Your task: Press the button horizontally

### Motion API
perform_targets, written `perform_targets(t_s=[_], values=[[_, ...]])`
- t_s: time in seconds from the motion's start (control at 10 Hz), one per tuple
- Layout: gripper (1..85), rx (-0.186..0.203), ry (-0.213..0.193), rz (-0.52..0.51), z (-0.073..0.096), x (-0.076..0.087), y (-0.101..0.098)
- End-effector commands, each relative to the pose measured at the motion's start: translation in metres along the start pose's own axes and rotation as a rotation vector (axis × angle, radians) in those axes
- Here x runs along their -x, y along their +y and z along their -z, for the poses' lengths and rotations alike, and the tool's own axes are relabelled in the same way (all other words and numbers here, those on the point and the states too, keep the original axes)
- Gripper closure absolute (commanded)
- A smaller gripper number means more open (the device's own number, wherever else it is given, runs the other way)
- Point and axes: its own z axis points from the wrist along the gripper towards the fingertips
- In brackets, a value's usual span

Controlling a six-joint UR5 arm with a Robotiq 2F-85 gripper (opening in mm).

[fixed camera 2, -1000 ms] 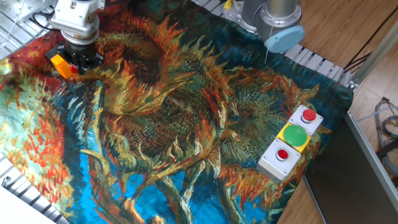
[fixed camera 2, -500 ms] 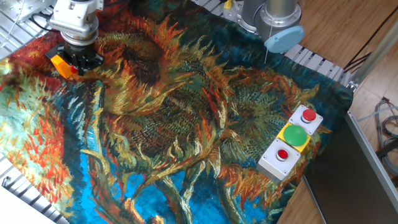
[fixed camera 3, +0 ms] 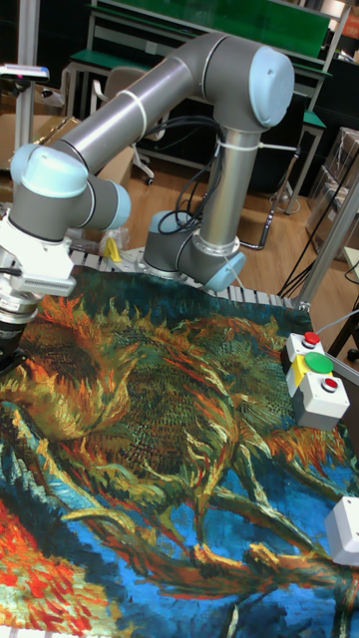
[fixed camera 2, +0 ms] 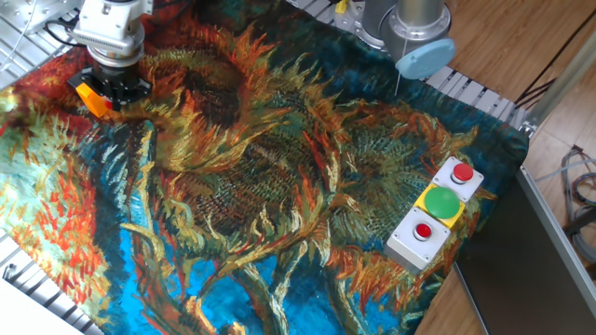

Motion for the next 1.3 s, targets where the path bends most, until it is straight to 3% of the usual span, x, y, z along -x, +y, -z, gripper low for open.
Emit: perform_targets(t_s=[0.0,0.3,0.6,0.9,1.0,1.2], values=[[84.3,-0.027,0.016,0.009,0.000,-0.008,-0.011],[84.3,-0.040,0.012,0.026,-0.002,-0.009,-0.016],[84.3,-0.039,0.020,0.002,0.005,0.002,-0.002],[84.3,0.001,0.008,-0.009,0.013,0.012,0.015],[84.3,0.018,0.007,-0.033,0.021,0.019,0.027],[84.3,0.095,-0.038,-0.092,0.032,0.042,0.067]])
